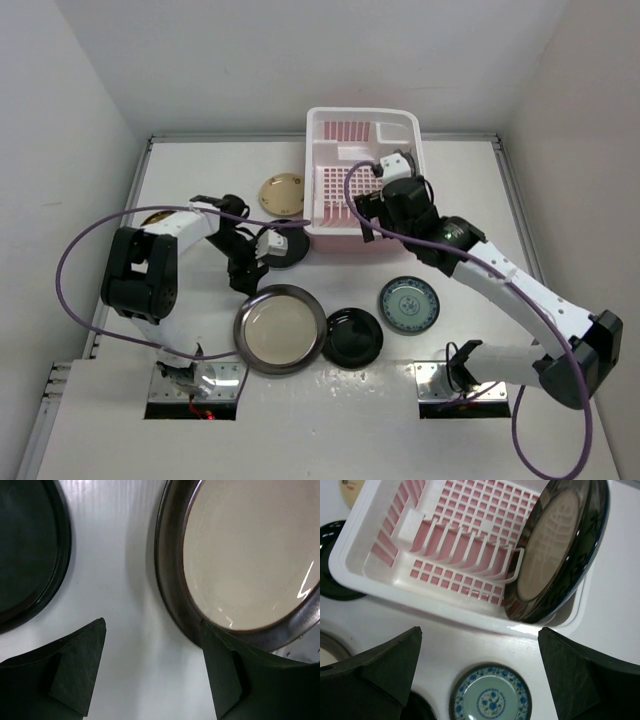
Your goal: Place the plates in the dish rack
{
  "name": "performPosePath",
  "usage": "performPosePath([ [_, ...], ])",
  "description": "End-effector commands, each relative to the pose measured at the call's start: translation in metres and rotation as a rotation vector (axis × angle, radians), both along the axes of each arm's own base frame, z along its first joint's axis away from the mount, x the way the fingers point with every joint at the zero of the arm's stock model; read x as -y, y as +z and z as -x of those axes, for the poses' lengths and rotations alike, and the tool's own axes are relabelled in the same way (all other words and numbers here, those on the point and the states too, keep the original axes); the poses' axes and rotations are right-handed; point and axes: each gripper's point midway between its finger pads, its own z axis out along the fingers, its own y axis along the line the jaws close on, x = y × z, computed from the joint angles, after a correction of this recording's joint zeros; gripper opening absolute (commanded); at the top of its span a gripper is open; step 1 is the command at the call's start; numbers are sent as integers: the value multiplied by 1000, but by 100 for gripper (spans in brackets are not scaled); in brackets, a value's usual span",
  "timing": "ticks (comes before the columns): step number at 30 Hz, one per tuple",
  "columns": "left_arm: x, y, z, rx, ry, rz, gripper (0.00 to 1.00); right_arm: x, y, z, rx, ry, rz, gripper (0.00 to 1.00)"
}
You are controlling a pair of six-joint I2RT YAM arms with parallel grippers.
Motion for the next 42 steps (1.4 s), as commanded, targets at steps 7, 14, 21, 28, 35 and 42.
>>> performPosePath([
  [7,21,-45,34,-131,43,-24,65,6,-11,39,3,-41,26,97],
  [14,24,-31,33,-136,88,-1,8,6,-23,58,-43,-5,9,97],
  [21,29,51,3,84,13,47,0,-86,-52,102,-220,539,-173,97],
  [28,45,113,12,246,-86,114,0,-161,-60,128,-344,908,-353,96],
  [35,49,121,25,228,-81,146,0,-196,-81,118,-396,891,-415,74],
  [42,61,162,16,268,-33,269,0,-213,-76,114,-362,866,-479,12],
])
